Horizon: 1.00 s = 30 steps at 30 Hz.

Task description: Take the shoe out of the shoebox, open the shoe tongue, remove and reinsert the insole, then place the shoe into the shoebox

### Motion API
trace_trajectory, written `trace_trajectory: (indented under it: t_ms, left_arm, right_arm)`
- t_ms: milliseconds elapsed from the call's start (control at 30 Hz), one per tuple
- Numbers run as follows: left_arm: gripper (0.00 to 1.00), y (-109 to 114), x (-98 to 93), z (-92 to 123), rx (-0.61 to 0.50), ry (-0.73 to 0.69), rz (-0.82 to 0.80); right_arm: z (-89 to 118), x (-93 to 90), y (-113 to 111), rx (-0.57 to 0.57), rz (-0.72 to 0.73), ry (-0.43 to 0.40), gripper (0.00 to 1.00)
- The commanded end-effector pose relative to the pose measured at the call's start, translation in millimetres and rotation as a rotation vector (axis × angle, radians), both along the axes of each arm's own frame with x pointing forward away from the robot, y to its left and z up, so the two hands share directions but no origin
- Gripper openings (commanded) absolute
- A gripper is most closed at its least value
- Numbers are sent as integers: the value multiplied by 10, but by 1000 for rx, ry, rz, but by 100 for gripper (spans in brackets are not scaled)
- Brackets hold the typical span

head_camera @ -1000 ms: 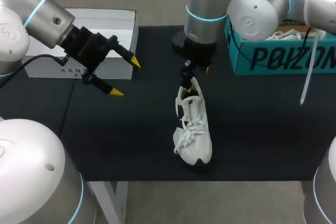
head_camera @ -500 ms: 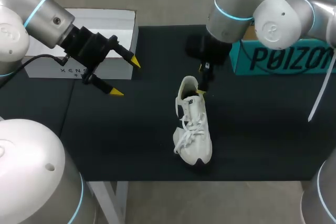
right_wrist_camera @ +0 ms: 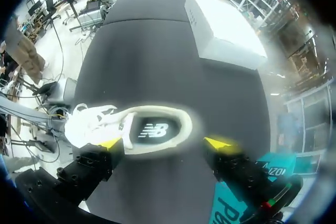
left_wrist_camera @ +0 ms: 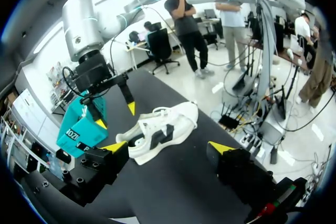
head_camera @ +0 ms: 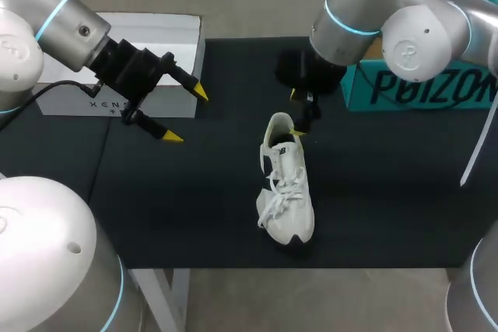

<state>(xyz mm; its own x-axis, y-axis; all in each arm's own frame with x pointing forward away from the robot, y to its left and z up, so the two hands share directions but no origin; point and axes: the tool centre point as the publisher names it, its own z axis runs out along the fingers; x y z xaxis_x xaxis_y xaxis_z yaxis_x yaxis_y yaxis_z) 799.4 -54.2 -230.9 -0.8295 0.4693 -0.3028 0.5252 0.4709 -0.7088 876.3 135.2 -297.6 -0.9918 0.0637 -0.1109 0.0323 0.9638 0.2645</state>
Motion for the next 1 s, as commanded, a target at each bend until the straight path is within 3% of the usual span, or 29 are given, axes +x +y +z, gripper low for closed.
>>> trace_trajectory:
  t_ms: [33,333,600,1000]
  left_arm:
    - [100,0,2,1,3,0,-1]
    - [100,0,2,1,3,0,-1]
    - [100,0,2,1,3,0,-1]
    - [100,0,2,1,3,0,-1]
  right_arm:
    - [-63,129,170,-42,11,25,100]
    - [-261,309,307,-58,30,58,100]
    - [-474,499,217,-85,10,77,100]
    - [-610,562,200,-96,-6,97,100]
